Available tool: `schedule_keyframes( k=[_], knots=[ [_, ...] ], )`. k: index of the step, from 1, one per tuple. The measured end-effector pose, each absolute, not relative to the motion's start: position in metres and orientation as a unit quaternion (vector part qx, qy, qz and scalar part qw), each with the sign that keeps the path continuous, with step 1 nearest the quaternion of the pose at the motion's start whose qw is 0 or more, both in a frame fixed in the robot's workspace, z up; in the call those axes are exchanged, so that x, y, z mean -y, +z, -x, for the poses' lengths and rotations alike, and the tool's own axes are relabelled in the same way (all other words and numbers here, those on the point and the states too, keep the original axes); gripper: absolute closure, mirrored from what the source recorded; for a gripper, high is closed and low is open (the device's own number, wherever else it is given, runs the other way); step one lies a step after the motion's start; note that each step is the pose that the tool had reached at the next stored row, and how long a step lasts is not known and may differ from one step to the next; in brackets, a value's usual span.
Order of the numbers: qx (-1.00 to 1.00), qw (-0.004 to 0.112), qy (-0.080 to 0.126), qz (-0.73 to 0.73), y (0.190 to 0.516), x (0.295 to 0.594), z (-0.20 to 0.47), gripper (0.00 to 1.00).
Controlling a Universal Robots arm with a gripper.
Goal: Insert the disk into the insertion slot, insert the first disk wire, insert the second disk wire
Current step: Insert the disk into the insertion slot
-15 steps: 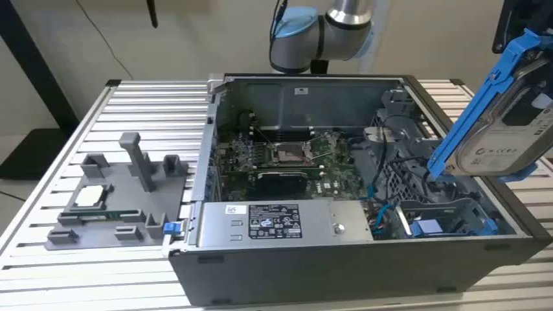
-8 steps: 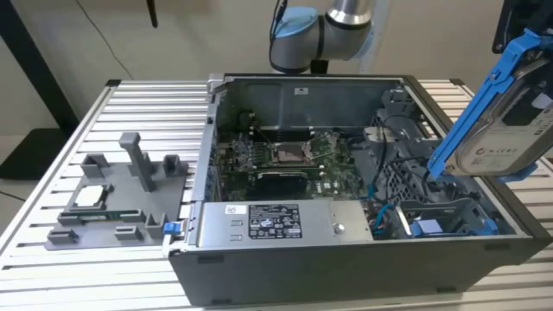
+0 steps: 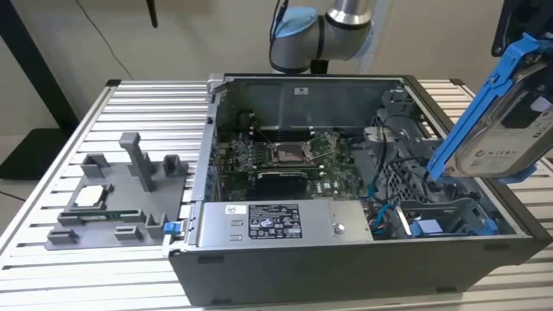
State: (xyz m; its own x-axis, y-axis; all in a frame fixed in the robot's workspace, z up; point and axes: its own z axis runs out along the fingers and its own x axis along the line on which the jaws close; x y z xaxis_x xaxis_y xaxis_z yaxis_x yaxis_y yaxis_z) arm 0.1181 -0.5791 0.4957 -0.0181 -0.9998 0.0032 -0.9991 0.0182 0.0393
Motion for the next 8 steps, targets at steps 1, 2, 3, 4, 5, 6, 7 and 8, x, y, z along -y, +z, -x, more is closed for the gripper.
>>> schedule_keyframes(
  k=[1,2,3,4,5,6,7,8],
  knots=[
    [0.713,0.015,-0.013,-0.701,0.494,0.579,-0.118,0.00],
    [0.713,0.015,-0.013,-0.701,0.493,0.579,-0.119,0.00],
    [0.713,0.015,-0.013,-0.701,0.491,0.580,-0.119,0.00],
    [0.713,0.014,-0.013,-0.701,0.489,0.580,-0.120,0.00],
    [0.713,0.014,-0.013,-0.701,0.488,0.580,-0.120,0.00],
    [0.713,0.014,-0.014,-0.701,0.486,0.581,-0.120,0.00],
    [0.713,0.014,-0.014,-0.701,0.484,0.581,-0.120,0.00],
    [0.713,0.013,-0.014,-0.701,0.482,0.582,-0.120,0.00]
  ],
)
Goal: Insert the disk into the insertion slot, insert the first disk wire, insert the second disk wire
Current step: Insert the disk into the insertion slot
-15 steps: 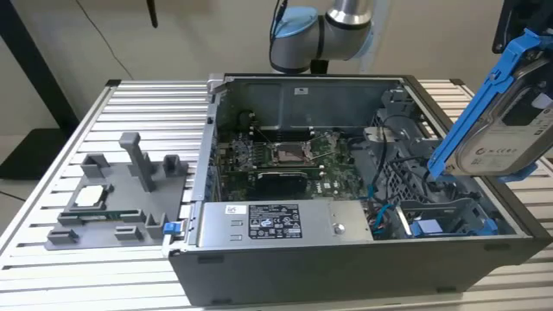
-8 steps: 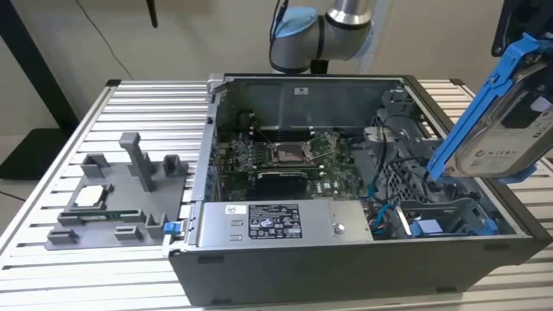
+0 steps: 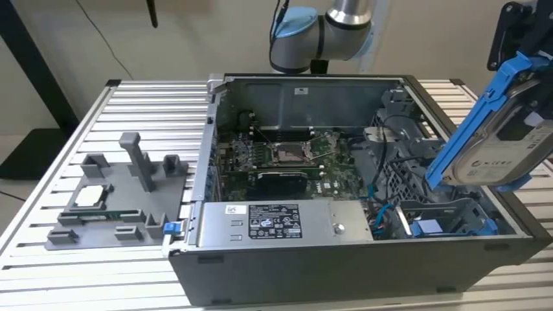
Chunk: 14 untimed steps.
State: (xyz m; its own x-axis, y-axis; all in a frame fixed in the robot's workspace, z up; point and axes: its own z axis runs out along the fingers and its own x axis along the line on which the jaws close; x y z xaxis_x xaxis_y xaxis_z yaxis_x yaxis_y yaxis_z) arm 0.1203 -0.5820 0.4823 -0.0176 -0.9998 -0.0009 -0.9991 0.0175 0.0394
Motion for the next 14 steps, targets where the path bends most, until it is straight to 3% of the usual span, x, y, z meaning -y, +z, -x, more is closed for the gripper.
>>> schedule_keyframes(
  k=[14],
  knots=[
    [0.702,0.012,-0.014,-0.712,0.4742,0.5863,-0.1190,0.00]
  ],
)
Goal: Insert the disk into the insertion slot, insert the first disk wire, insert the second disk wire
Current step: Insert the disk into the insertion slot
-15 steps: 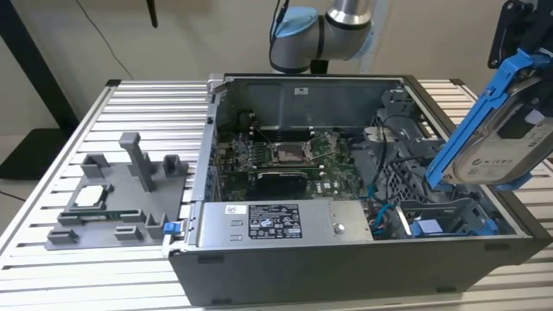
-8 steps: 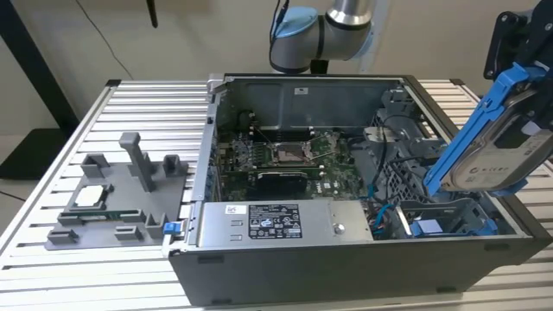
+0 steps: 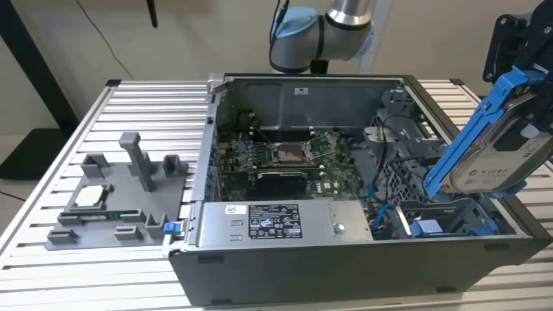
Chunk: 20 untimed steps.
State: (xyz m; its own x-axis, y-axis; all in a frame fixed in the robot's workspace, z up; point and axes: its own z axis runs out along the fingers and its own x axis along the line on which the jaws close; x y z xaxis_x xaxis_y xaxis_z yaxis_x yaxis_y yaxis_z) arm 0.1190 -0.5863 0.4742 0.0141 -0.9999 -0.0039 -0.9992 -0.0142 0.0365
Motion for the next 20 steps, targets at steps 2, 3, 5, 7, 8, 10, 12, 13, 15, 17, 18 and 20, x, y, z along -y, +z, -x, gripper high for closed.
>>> schedule_keyframes(
  k=[2,3,5,7,8,10,12,13,15,17,18,20],
  knots=[
    [0.702,0.012,-0.014,-0.712,0.474,0.586,-0.119,0.00],
    [0.702,0.012,-0.014,-0.712,0.474,0.586,-0.119,0.00],
    [0.702,0.012,-0.014,-0.712,0.474,0.586,-0.119,0.00],
    [0.702,0.012,-0.014,-0.712,0.474,0.586,-0.119,0.00],
    [0.702,0.011,-0.014,-0.712,0.473,0.586,-0.119,0.00],
    [0.702,0.011,-0.014,-0.712,0.470,0.586,-0.119,0.00],
    [0.702,0.011,-0.014,-0.712,0.466,0.586,-0.119,0.00],
    [0.702,0.011,-0.014,-0.712,0.465,0.586,-0.119,0.00],
    [0.702,0.011,-0.014,-0.712,0.461,0.586,-0.119,0.00],
    [0.702,0.011,-0.014,-0.712,0.457,0.586,-0.119,0.00],
    [0.702,0.011,-0.014,-0.712,0.456,0.585,-0.119,0.00],
    [0.702,0.011,-0.014,-0.712,0.452,0.585,-0.119,0.00]
  ],
)
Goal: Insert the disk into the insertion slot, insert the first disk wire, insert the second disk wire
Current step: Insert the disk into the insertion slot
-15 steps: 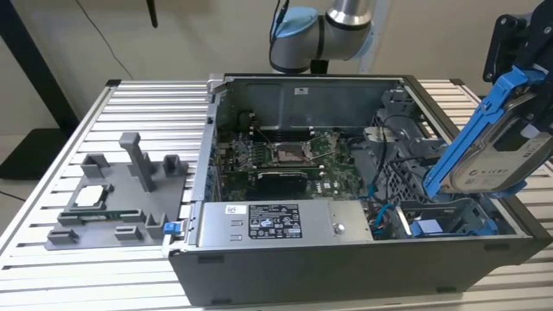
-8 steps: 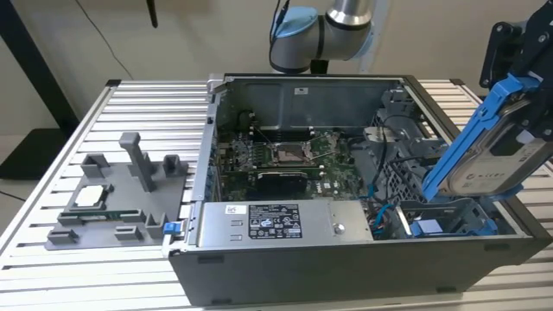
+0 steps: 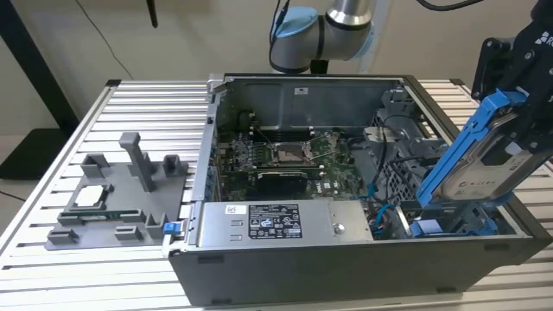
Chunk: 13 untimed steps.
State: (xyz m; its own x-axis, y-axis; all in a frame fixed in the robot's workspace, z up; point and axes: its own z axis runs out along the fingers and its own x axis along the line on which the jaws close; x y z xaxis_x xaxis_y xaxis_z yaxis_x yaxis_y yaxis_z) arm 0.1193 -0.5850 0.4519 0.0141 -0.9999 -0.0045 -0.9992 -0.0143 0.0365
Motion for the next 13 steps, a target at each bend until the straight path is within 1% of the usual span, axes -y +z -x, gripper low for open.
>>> schedule_keyframes(
  k=[5,13],
  knots=[
    [0.702,0.011,-0.014,-0.712,0.4461,0.5848,-0.1194,0.00],
    [0.702,0.011,-0.015,-0.712,0.4456,0.5846,-0.1194,0.00]
  ],
)
